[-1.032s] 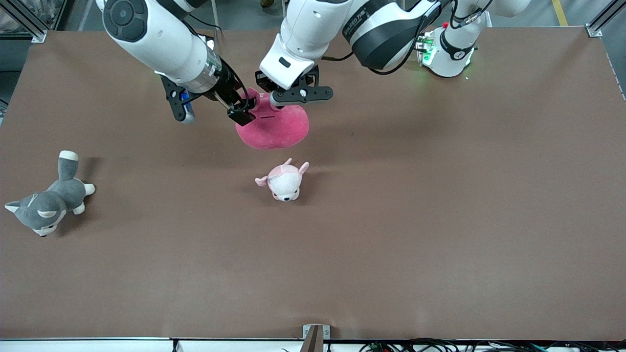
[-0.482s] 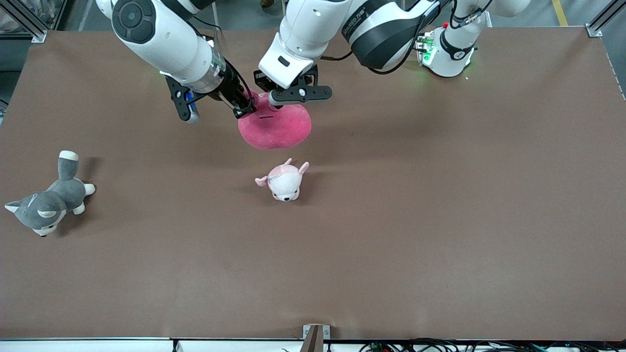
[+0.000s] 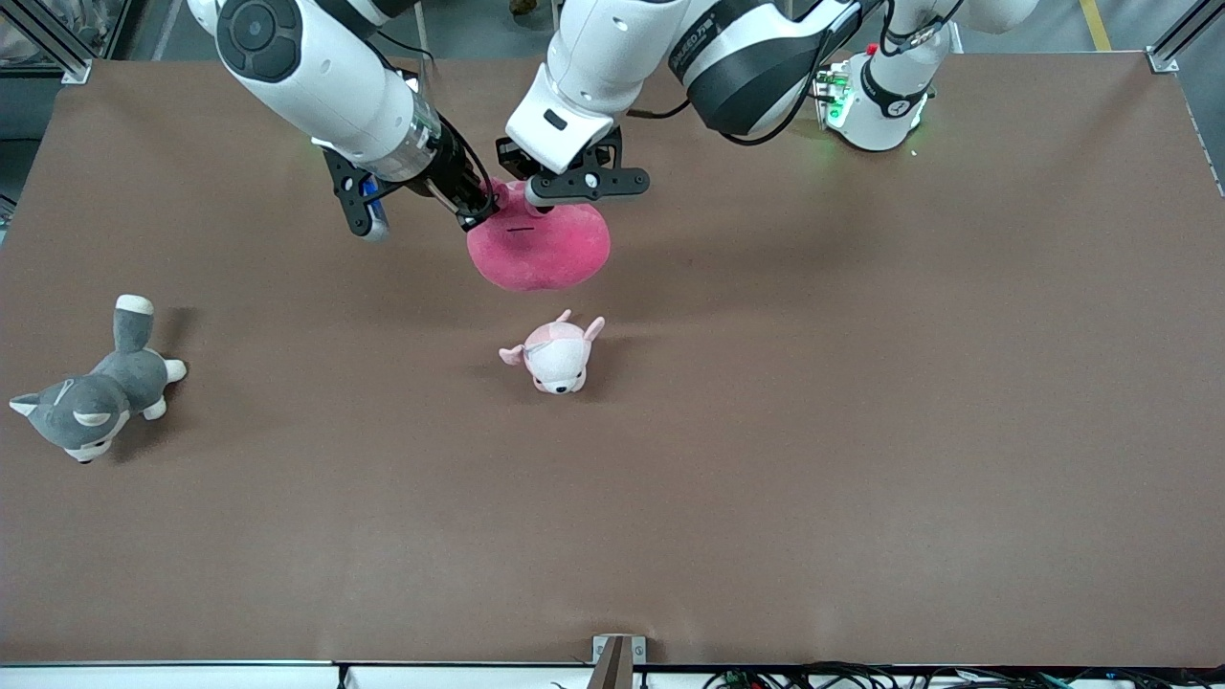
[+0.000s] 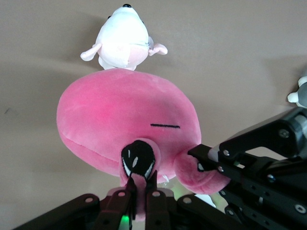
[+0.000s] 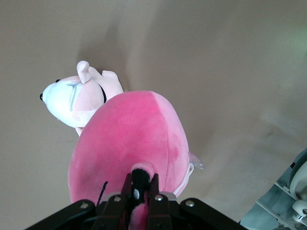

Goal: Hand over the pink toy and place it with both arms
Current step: 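Grasp the pink plush with the right gripper beside the left gripper, then open the left gripper while the right gripper carries the plush away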

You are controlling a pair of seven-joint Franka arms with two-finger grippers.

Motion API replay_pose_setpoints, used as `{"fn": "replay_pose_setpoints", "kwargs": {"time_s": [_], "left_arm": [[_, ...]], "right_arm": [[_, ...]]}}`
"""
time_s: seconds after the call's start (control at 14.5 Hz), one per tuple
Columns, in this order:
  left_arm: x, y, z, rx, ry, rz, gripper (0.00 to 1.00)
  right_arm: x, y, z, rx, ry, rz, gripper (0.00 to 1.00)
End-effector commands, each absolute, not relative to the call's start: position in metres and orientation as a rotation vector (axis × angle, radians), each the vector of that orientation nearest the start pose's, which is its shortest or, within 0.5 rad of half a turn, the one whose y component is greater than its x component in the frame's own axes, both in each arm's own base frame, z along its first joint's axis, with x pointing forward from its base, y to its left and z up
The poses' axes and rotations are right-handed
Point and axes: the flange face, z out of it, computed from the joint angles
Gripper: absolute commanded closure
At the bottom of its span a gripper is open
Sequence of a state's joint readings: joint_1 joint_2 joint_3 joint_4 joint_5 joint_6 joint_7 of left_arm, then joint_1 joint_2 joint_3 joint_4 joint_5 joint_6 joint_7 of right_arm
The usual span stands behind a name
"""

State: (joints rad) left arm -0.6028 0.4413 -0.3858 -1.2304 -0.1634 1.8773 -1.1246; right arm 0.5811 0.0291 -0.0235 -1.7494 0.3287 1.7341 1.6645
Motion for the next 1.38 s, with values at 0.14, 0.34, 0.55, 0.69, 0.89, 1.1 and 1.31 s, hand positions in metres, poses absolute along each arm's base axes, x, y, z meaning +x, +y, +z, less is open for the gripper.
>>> {"fn": "replay_pose_setpoints", "kwargs": {"time_s": [0.14,0.34,0.55,0.69,0.89,1.1,1.31], "left_arm": [[0.422,-0.552,0.585,-3.490,-0.432,0.237,0.00],[0.413,-0.536,0.603,-3.453,-0.406,0.236,0.00],[0.414,-0.494,0.631,-3.379,-0.362,0.242,0.00],[0.413,-0.455,0.655,-3.346,-0.245,0.214,0.00],[0.413,-0.382,0.681,-3.306,-0.068,0.135,0.00],[0.416,-0.310,0.690,-3.273,0.070,0.042,0.00],[0.436,-0.252,0.682,-3.239,0.139,0.063,0.00]], "right_arm": [[0.466,0.306,0.546,-2.500,1.626,0.464,1.00],[0.491,0.259,0.537,-2.519,1.584,0.466,1.00],[0.512,0.197,0.507,-2.547,1.540,0.485,1.00],[0.524,0.151,0.494,-2.537,1.532,0.493,0.99],[0.540,0.098,0.470,-2.515,1.540,0.495,0.99],[0.559,0.068,0.430,-2.539,1.490,0.506,0.99],[0.572,0.032,0.393,-2.560,1.433,0.522,0.98]]}}
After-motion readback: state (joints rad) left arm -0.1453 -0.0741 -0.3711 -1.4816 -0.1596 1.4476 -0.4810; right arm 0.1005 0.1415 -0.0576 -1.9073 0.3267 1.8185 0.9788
